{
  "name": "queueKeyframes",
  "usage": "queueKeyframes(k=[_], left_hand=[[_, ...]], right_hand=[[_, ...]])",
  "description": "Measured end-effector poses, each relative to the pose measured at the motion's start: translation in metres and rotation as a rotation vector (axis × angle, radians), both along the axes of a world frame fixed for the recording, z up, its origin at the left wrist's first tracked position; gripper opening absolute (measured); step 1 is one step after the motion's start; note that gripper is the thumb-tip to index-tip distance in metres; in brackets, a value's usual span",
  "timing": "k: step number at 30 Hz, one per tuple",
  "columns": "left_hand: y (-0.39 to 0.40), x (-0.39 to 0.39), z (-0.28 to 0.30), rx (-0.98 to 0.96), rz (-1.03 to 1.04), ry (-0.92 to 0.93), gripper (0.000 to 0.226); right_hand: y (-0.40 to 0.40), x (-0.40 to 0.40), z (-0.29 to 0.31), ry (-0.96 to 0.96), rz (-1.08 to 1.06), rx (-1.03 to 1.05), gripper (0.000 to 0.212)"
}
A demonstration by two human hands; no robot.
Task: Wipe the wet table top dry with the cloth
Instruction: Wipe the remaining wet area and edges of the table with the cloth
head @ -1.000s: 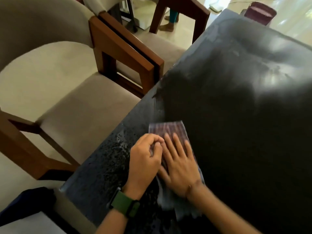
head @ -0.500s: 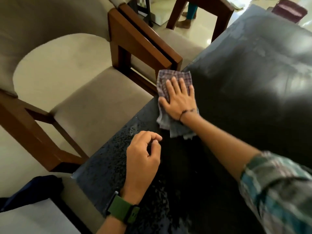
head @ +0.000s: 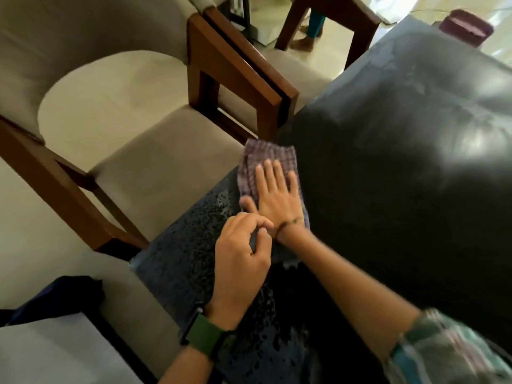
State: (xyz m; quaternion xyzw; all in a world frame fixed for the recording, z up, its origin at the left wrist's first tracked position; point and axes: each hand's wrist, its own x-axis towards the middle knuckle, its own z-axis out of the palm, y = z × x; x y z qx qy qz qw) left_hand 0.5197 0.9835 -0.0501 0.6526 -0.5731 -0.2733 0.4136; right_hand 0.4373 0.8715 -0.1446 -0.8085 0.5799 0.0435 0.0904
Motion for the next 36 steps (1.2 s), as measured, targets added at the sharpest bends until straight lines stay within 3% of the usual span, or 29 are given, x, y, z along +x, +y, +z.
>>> queueKeyframes(k=[5,8,13,18,24,29,33,36], left_hand=[[0.002,0.007,0.005,-0.032,0.005,0.0,0.014],[0.0,0.012,-0.001,-0.006,0.03,-0.002,0.015],[0.004,0.013,-0.014,0.029,0.032,0.018,0.013],[0.01,0.017,-0.027,0.065,0.079,0.019,0.014],[0.029,0.02,-0.029,0.037,0.09,0.036,0.014],[0.044,0.02,-0.022,0.038,0.127,0.054,0.014],[0.05,0.022,-0.009,-0.006,0.165,0.016,0.014],[0.057,0.028,0.001,-0.055,0.16,-0.021,0.021]], right_hand=[[0.149,-0.019,0.004,-0.031,0.123,0.045,0.072],[0.157,-0.025,0.007,-0.002,0.115,-0.005,0.072],[0.072,-0.005,0.0,-0.009,0.081,0.035,0.073],[-0.067,0.014,-0.006,-0.086,-0.022,-0.096,0.071],[-0.147,0.032,-0.003,0.043,-0.078,-0.077,0.063],[-0.097,0.038,-0.001,-0.009,-0.026,-0.084,0.064],[0.001,0.064,0.003,-0.001,0.091,-0.019,0.07],[0.086,0.074,0.007,-0.003,0.262,0.067,0.06]])
